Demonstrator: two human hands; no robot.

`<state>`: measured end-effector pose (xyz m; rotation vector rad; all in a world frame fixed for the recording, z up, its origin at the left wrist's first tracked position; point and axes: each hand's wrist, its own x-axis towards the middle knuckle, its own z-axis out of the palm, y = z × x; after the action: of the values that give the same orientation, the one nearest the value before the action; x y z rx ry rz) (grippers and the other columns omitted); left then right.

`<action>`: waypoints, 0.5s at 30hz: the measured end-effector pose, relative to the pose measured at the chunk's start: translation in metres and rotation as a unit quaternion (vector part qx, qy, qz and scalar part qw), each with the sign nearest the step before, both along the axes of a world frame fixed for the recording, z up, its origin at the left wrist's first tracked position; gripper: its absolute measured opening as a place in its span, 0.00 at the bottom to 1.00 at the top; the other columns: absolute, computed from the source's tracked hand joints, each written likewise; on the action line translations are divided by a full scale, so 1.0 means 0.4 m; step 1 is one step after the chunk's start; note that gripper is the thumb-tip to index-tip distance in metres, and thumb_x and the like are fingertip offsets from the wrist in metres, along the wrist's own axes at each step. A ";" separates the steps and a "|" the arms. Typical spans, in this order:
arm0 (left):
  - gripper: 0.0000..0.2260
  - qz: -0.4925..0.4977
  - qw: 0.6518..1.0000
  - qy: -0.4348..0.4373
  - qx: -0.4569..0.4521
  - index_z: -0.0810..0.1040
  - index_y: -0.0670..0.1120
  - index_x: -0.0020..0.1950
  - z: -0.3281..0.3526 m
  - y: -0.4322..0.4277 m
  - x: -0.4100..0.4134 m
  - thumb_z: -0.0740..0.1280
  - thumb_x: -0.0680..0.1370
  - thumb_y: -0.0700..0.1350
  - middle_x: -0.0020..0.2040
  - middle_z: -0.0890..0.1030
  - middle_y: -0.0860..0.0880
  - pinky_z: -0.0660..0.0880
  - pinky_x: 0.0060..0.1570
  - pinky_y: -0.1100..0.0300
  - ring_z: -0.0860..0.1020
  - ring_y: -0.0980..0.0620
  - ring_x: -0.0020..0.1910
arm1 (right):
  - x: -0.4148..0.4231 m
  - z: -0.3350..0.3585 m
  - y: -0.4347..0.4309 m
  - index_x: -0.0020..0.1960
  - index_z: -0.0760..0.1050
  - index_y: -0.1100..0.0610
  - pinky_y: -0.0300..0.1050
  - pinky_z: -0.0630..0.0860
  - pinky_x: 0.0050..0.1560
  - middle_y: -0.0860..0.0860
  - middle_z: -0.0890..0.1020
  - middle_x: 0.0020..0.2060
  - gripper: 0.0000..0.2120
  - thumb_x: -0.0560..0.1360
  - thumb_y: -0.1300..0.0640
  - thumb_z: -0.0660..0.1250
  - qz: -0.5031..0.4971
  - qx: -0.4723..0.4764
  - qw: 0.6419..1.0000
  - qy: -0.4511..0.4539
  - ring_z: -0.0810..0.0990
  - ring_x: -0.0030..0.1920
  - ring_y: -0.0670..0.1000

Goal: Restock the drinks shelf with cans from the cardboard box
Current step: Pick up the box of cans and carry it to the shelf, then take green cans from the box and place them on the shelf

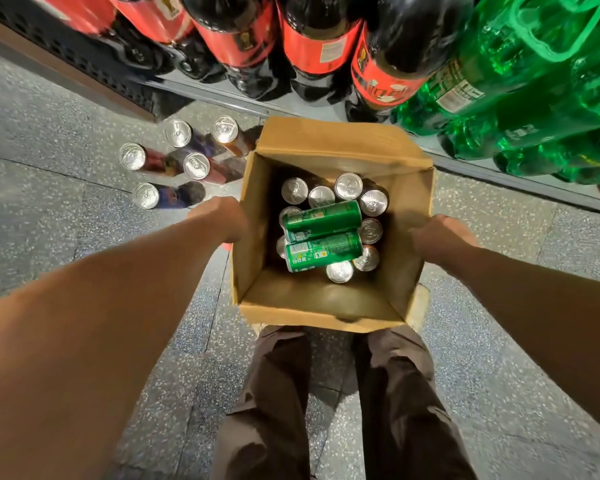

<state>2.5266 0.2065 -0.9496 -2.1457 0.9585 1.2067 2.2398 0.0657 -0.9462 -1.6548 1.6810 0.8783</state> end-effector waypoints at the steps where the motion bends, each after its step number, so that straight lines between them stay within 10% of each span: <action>1: 0.10 0.013 1.000 0.000 -0.004 0.77 0.38 0.55 0.000 -0.005 0.003 0.63 0.76 0.41 0.40 0.76 0.44 0.72 0.38 0.56 0.79 0.42 0.45 | 0.001 -0.001 -0.005 0.59 0.75 0.66 0.57 0.75 0.58 0.64 0.78 0.56 0.16 0.78 0.56 0.60 0.000 -0.001 1.000 -0.002 0.77 0.57 0.63; 15: 0.15 0.047 0.996 -0.074 -0.008 0.74 0.41 0.63 0.025 -0.016 -0.037 0.62 0.77 0.44 0.59 0.77 0.41 0.74 0.53 0.51 0.76 0.40 0.58 | 0.001 0.019 0.003 0.61 0.75 0.63 0.46 0.72 0.47 0.62 0.79 0.56 0.19 0.77 0.50 0.61 -0.013 -0.029 0.998 0.051 0.79 0.54 0.61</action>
<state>2.5116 0.2001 -0.9396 -2.2796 0.8139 1.0686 2.2400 0.0669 -0.9386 -1.6479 1.8084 0.9227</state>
